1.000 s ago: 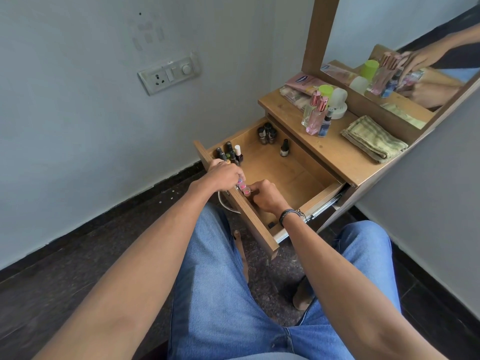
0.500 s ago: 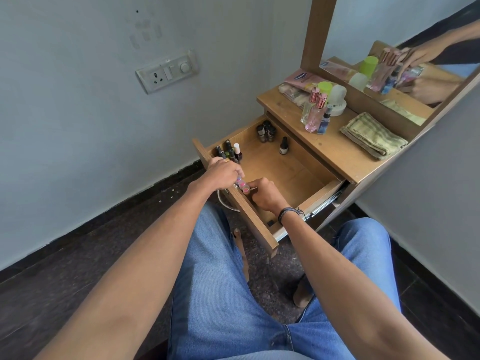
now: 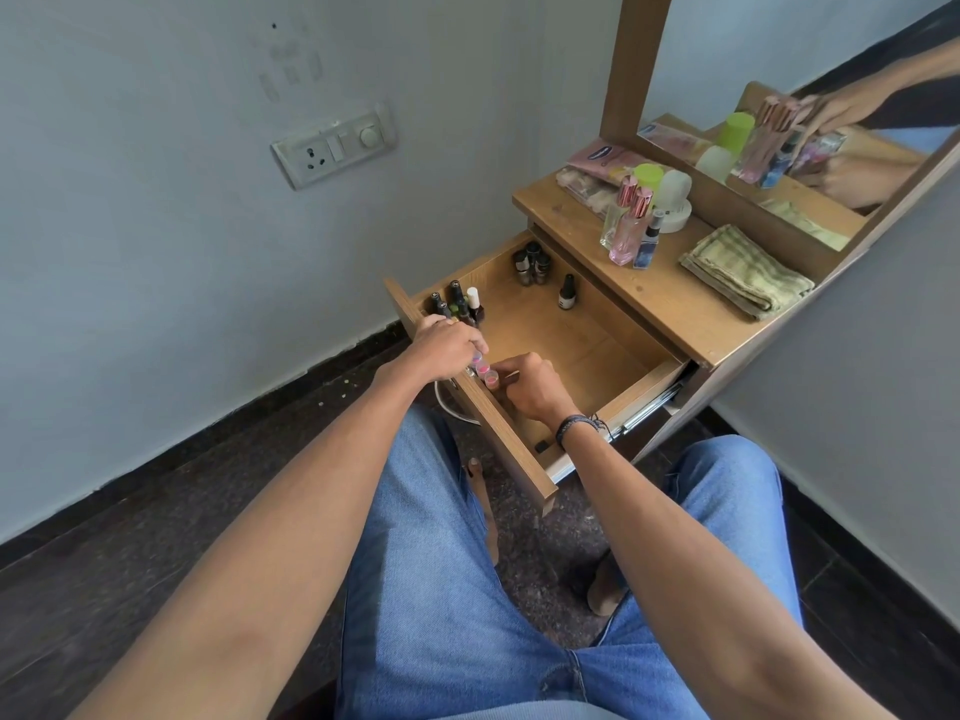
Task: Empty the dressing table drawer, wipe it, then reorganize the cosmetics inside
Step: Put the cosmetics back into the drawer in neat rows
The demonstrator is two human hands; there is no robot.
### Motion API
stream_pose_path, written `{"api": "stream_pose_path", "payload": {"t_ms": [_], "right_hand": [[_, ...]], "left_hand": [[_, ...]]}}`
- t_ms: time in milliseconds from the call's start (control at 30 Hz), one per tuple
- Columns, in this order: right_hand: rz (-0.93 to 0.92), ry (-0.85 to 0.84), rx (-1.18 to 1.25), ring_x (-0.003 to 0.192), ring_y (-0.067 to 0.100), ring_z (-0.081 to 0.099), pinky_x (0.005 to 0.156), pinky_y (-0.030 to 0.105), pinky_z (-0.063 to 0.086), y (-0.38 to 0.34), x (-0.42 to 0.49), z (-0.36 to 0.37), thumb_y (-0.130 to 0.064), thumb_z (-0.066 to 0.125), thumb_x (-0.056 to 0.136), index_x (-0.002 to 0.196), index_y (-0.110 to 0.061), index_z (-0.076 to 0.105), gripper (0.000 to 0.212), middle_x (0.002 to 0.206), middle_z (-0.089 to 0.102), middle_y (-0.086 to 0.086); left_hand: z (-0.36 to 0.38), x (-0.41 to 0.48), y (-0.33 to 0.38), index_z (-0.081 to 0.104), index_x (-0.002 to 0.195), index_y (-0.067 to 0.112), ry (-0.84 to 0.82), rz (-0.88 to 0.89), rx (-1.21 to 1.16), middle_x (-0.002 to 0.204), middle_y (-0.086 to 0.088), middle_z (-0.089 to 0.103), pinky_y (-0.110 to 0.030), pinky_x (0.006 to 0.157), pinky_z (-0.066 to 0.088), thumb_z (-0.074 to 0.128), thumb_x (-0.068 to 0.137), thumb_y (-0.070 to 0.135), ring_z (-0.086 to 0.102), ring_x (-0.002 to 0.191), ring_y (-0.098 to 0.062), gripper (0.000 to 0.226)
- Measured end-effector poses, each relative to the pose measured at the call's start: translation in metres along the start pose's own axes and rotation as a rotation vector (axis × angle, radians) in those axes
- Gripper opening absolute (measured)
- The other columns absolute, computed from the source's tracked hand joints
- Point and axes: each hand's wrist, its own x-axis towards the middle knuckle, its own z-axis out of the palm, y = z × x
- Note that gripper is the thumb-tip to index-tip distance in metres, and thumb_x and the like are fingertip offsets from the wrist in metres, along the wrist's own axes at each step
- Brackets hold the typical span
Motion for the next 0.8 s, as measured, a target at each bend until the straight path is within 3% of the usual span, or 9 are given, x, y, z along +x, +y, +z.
{"api": "stream_pose_path", "payload": {"t_ms": [267,600,733,800], "right_hand": [[0.059,0.129,0.090,0.104,0.018,0.070,0.094,0.036,0.057,0.005,0.003,0.000,0.014,0.049,0.085,0.115,-0.011,0.075,0.047,0.110,0.075,0.006],[0.063,0.227,0.149,0.096,0.015,0.070,0.092,0.040,0.058,0.002,-0.001,-0.003,0.010,0.049,0.089,0.107,-0.013,0.077,0.041,0.096,0.073,-0.002],[0.042,0.293,0.212,0.092,0.010,0.069,0.088,0.037,0.060,-0.002,-0.011,-0.016,0.012,0.047,0.085,0.107,-0.014,0.077,0.046,0.095,0.072,-0.004],[0.007,0.326,0.208,0.092,0.005,0.067,0.086,0.027,0.059,0.000,-0.019,-0.030,0.010,0.051,0.088,0.108,-0.015,0.077,0.041,0.099,0.073,-0.003]], "left_hand": [[-0.005,-0.009,0.006,0.073,0.116,0.022,0.022,-0.021,-0.042,0.136,0.002,0.063,-0.028,0.112,0.016,0.041,0.103,0.009,0.039,0.137,-0.019,0.036],[-0.005,-0.009,0.005,0.069,0.122,0.022,0.011,-0.005,-0.069,0.134,0.003,0.065,-0.027,0.113,0.015,0.034,0.102,0.002,0.038,0.139,-0.019,0.045],[-0.002,0.000,-0.002,0.068,0.122,0.026,-0.005,-0.012,-0.129,0.130,0.004,0.067,-0.032,0.115,0.018,0.032,0.102,0.005,0.038,0.139,-0.018,0.046],[-0.003,0.002,-0.002,0.068,0.121,0.024,0.006,0.000,-0.174,0.121,0.004,0.071,-0.034,0.116,0.025,0.032,0.102,0.005,0.051,0.129,-0.016,0.045]]}}
